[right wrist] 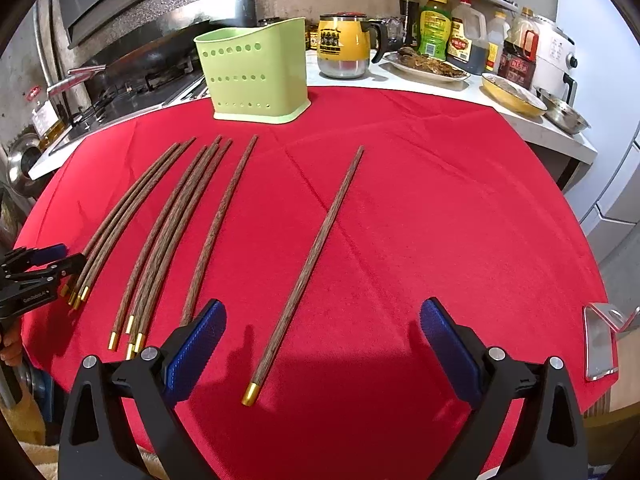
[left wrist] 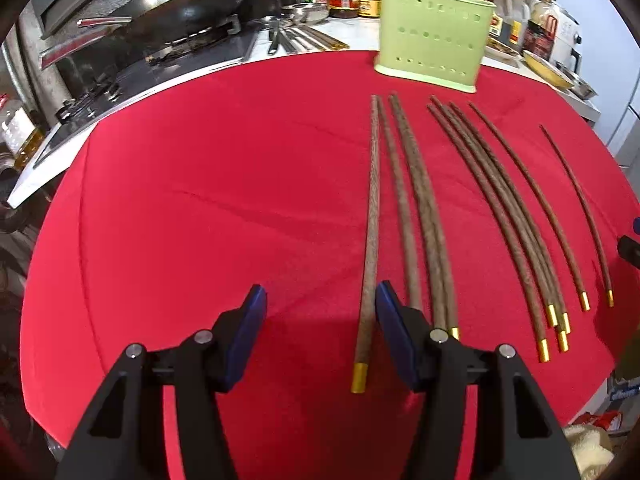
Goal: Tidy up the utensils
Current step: 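Lower the right tool onto a single chopstick and close it while the left tool grasps another chopstick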
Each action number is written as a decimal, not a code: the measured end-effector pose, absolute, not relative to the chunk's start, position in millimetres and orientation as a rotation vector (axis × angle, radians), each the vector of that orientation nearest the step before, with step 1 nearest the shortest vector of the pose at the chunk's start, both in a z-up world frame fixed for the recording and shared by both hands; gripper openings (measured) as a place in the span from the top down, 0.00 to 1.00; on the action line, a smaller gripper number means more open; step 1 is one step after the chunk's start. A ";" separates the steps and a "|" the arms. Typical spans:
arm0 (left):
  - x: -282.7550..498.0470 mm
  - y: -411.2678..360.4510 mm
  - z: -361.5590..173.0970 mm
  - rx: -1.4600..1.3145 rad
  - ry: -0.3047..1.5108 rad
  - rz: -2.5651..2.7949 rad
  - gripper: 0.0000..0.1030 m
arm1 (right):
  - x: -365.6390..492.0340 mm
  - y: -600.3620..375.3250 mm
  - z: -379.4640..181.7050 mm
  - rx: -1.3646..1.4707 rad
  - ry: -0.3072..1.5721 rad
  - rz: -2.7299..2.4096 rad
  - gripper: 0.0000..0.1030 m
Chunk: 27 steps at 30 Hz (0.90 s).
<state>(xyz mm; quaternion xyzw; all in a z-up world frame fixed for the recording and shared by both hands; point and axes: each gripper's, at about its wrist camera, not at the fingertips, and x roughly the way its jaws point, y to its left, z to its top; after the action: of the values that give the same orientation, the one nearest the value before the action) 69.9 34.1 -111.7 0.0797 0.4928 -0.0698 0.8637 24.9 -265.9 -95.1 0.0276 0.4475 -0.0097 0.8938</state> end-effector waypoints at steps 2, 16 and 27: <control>68.5 36.3 -111.7 0.157 1.033 -0.139 0.45 | 24.2 -264.0 -97.4 0.056 0.925 -0.023 0.11; 46.4 42.3 -111.8 0.126 0.988 -0.131 0.49 | 23.3 -243.5 -115.4 0.034 0.920 0.024 0.85; 16.6 24.5 -111.8 0.233 0.948 -0.261 0.75 | -13.2 -257.7 -118.4 -0.002 0.862 0.019 0.88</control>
<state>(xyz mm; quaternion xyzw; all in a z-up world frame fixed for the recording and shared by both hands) 16.6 24.5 -111.8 0.1116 0.4542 -0.1251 0.8750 -13.2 -257.7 -118.4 -0.0012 0.4176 0.0093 0.9086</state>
